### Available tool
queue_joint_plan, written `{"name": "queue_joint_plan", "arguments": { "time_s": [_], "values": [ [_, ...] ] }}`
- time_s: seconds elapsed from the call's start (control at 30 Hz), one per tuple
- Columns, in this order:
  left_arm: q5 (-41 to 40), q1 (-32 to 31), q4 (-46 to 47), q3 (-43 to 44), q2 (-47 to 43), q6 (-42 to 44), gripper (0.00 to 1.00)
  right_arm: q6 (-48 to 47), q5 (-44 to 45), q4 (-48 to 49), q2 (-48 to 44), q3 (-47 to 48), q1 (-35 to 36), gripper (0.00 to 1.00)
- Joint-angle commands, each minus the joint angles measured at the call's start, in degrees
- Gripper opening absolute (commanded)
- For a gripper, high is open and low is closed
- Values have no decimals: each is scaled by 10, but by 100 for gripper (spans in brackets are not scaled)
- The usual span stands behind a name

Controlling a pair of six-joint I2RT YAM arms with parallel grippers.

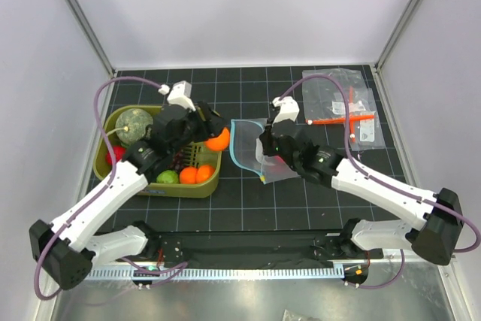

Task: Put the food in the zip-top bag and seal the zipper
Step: Place the fake fruit in the zipper food storage bag, then pick up the fake fruit from the bin.

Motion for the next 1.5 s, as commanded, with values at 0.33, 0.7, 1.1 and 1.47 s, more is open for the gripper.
{"name": "queue_joint_plan", "arguments": {
  "time_s": [0.33,0.7,1.1,1.47],
  "values": [
    [-111,-136,113,102,129,39,25,67,1,44,-106,-24,2,3],
    [-77,-157,128,73,99,131,99,85,41,52,-128,-45,0,3],
    [-224,-157,-60,54,-27,127,100,62,114,35,-143,-45,1,3],
    [-431,-144,-299,-22,-60,-2,100,47,129,39,-139,-47,1,5]
  ]
}}
